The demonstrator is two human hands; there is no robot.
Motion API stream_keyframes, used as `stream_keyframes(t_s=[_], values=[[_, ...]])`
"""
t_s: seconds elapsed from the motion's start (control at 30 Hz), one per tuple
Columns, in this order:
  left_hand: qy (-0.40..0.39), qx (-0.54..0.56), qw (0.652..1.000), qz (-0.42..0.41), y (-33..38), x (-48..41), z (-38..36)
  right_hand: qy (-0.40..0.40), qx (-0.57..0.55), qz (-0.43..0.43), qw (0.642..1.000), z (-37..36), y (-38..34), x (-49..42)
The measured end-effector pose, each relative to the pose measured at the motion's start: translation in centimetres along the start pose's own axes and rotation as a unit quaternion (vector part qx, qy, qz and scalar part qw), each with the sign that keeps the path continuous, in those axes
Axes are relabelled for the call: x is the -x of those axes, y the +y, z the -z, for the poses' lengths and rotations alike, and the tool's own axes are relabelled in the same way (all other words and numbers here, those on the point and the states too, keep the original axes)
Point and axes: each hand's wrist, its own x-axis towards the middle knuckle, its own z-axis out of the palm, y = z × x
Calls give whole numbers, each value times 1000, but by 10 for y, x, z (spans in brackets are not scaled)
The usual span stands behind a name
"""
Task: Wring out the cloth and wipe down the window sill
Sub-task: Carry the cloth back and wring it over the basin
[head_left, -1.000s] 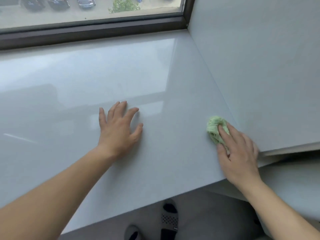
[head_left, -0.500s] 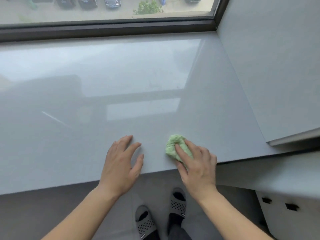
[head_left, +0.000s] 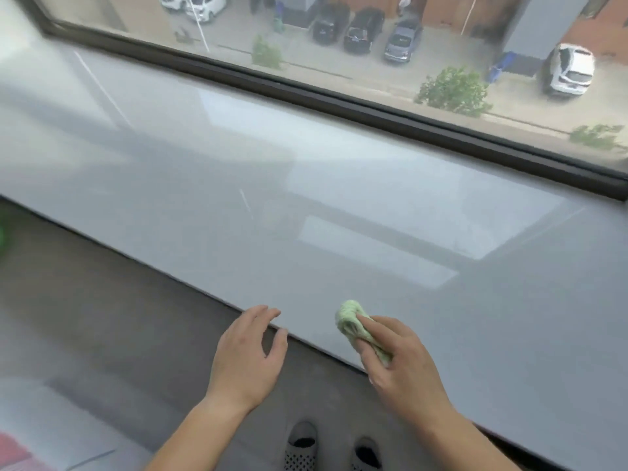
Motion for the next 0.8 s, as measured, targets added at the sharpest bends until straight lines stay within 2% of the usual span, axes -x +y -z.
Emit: stream_keyframes(t_s=[0.13,0.33,0.57,0.8], values=[[86,25,993,83,-22,17,59,-56,5,76,996,10,-62,-35],[211,30,957,197,-68,49,146,-121,25,179,976,-23,-166,-81],[293,16,903,314,-171,93,240,-195,40,308,930,-134,-309,-113],[305,-11,880,364,-300,87,346,-190,41,373,907,-264,-451,-157]])
